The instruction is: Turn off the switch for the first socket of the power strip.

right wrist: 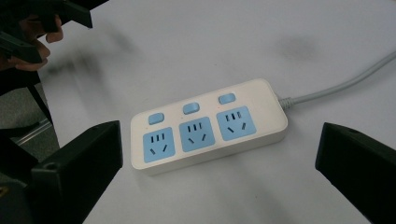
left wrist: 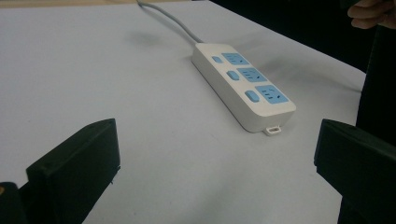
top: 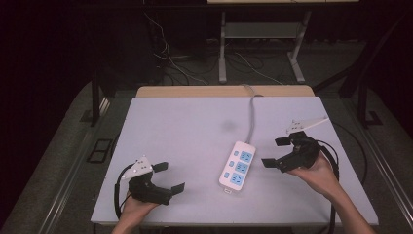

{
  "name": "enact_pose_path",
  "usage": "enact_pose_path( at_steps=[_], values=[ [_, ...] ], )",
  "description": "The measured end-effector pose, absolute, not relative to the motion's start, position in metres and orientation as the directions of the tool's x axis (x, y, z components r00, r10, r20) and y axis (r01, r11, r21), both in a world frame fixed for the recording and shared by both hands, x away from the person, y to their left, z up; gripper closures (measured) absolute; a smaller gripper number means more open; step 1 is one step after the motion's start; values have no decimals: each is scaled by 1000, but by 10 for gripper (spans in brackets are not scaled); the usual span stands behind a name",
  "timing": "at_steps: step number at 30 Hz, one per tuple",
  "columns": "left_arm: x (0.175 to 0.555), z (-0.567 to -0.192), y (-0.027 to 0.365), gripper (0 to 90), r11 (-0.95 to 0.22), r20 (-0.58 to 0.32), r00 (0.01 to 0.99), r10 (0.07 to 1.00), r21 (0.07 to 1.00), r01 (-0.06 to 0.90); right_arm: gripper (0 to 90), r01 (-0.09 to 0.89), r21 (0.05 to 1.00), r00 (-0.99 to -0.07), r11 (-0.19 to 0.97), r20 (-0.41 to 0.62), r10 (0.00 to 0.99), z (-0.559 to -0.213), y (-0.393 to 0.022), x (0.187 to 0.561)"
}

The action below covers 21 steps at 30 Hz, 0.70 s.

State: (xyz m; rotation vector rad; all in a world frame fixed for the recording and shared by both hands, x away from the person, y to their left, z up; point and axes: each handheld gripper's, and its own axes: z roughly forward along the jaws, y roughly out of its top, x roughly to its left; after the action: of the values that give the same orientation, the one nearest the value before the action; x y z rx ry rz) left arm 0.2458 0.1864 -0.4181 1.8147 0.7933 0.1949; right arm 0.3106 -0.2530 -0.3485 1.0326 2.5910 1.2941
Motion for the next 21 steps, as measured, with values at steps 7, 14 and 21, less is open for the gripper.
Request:
enact_pose_path(
  at_steps=[7,14,21],
  values=[
    [246,-418,186,0,-185,-237,764,600,888,421,5,533,718,-784,448,220,581,-347,-242,318],
    [246,-418,186,0,-186,-238,764,599,888,422,5,533,703,-791,471,215,573,-350,-232,323],
    [246,-418,186,0,-187,-238,765,599,887,423,5,529,691,-800,493,211,562,-353,-222,329]
  ],
)
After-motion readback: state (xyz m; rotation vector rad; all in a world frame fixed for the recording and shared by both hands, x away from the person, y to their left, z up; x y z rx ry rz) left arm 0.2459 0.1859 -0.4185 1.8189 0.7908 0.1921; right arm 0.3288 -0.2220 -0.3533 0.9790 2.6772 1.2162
